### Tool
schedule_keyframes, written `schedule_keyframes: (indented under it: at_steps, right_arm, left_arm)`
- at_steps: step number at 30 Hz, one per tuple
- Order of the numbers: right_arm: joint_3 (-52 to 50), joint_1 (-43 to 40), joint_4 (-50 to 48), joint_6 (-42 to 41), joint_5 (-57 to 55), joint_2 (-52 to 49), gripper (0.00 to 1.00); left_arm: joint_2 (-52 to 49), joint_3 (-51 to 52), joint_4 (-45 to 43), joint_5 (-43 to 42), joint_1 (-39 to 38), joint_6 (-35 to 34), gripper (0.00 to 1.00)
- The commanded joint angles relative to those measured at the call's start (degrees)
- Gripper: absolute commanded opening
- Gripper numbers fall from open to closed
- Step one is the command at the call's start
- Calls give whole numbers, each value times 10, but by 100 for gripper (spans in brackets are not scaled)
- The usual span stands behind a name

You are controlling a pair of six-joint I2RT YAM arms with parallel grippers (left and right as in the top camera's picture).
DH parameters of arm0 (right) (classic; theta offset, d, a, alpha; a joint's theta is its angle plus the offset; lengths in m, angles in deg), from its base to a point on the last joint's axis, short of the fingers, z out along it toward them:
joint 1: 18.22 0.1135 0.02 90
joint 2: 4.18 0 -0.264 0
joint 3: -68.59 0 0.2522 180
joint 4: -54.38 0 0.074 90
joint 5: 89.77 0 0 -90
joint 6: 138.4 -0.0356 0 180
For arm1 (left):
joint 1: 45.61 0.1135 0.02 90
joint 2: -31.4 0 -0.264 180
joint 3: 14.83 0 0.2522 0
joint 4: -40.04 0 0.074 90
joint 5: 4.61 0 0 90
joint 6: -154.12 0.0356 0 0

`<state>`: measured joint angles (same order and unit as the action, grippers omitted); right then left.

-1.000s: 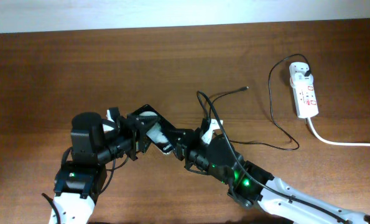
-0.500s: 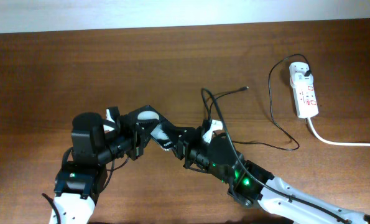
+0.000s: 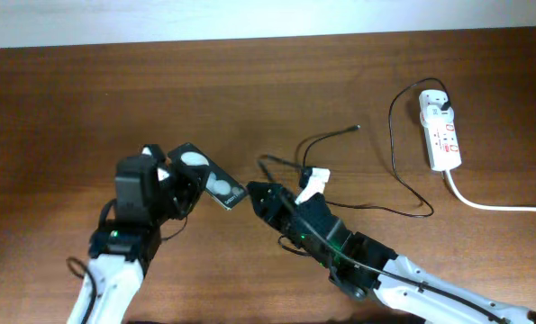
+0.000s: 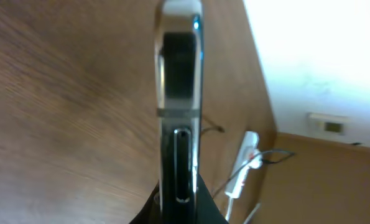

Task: Plug charger to phone and switch on socket
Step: 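Release the phone with the right gripper and reach for the cable end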

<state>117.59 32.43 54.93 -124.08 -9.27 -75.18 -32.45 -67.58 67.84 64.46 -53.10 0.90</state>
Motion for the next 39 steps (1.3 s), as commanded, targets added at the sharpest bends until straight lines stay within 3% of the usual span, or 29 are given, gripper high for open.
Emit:
schedule_keyframes:
  at_steps: [1,4,8,12,18,25,31,39]
  right_arm:
    - [5,-43,38,157,-32,2,50]
    - [15,-97,119,188,-13,6,53]
    - [140,-207,360,257,-2,0,53]
    - [243,-306,478,322,-2,-66,53]
    - [370,-347,484,365,-2,-272,54]
    - [552,-346,499,356,-47,-503,54]
    - [558,-345,494,284,-81,-533,52]
    - [558,-346,510,257,-52,-568,34]
  left_arm:
    - [-85,-2,-57,-72,1,29,0]
    - [-162,-12,-80,-148,2,29,0]
    - [-197,-15,-115,-290,1,29,0]
    - [-196,-15,-118,-335,1,29,0]
    - [-196,-15,-118,-332,1,30,0]
    - [-196,-15,-100,-331,1,34,0]
    - [-197,-15,-93,-330,1,51,0]
    - [-197,-15,-93,-327,1,50,0]
